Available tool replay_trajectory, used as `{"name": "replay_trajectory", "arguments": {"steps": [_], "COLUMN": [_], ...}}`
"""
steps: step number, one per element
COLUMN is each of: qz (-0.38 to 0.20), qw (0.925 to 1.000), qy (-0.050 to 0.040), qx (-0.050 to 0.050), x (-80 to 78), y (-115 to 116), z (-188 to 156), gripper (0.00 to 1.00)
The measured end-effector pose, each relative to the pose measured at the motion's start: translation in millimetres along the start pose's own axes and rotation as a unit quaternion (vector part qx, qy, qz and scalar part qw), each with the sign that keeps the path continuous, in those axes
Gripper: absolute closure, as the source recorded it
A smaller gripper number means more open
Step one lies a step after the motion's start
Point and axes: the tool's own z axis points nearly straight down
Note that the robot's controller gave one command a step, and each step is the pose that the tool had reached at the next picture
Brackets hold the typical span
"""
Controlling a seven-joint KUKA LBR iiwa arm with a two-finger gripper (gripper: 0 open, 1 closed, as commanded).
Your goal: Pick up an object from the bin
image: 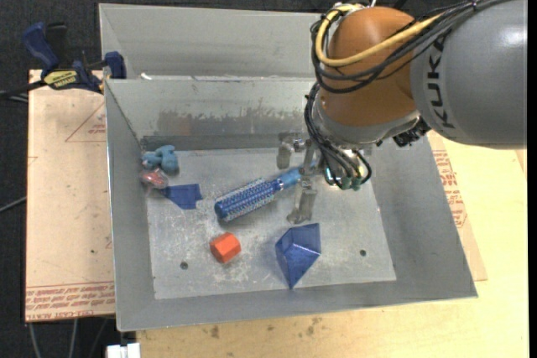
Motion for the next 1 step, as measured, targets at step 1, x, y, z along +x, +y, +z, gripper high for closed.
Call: {"name": "replay_trajectory", "arguments": {"steps": [1], "qz": [-0.095], "qw": [0.9955], "qy": [-0.0017], "qx": [0.0], "x": [-52.8], "y": [6.6], "z": [145.8], "gripper": [0.0]}}
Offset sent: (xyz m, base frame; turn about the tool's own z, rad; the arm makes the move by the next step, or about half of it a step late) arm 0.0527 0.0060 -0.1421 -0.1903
